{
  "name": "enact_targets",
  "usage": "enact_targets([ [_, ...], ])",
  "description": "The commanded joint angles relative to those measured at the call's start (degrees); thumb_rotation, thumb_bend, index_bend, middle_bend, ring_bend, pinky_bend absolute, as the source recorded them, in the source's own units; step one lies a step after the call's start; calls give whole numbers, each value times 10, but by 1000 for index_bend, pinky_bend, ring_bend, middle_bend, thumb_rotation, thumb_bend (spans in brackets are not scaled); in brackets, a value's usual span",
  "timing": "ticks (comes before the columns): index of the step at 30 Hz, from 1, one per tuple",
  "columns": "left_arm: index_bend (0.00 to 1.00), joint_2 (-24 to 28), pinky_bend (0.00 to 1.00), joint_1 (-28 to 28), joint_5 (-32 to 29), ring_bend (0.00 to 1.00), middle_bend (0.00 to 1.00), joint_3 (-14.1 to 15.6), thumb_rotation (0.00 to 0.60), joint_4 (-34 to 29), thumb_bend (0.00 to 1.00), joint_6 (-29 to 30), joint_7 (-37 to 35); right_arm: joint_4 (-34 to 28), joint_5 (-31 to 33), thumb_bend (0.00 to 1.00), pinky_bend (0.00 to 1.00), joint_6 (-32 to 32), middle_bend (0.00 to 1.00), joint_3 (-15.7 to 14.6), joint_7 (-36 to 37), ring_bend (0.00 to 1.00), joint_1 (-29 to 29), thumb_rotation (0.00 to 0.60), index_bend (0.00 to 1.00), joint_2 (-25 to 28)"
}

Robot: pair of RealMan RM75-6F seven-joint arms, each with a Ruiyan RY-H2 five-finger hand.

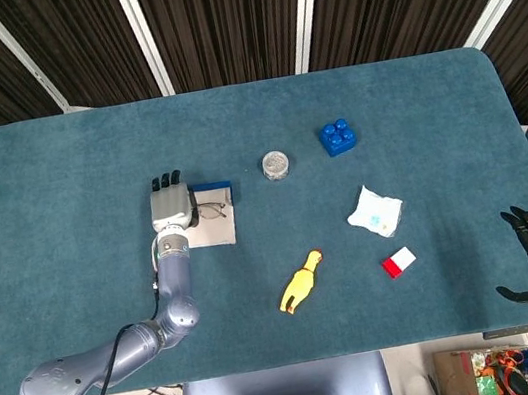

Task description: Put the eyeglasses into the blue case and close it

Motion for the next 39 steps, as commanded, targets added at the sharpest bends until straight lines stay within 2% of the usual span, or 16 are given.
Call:
enact_targets([
  [1, 595, -10, 0, -5, 3, 0, 77, -9, 600, 14, 430, -6, -5, -1, 1, 96, 210, 0, 0, 0, 0, 39, 0, 600, 0, 0],
  [11, 595, -34, 0, -16, 10, 0, 77, -33, 600, 65, 430, -18, -16, -2, 3, 98, 210, -2, 0, 1, 0, 40, 0, 600, 0, 1],
  [21, 588, -47, 0, -17, 23, 0, 74, -41, 600, 91, 429, -29, -15, -4, 7, 100, 210, -4, 0, 1, -1, 40, 0, 600, 0, 2],
  [23, 553, -48, 0, -16, 26, 0, 72, -41, 600, 93, 428, -30, -12, -5, 8, 101, 210, -5, 0, 1, -1, 39, 0, 600, 0, 2],
  [28, 387, -46, 0, -13, 30, 0, 66, -41, 600, 82, 399, -24, -1, -7, 10, 99, 210, -7, 0, 2, -1, 40, 1, 600, 0, 3],
  [39, 332, -30, 0, -2, 53, 0, 65, -38, 600, 32, 399, 15, 17, -9, 11, 100, 210, -10, 0, 1, 0, 40, 1, 600, 0, 5],
])
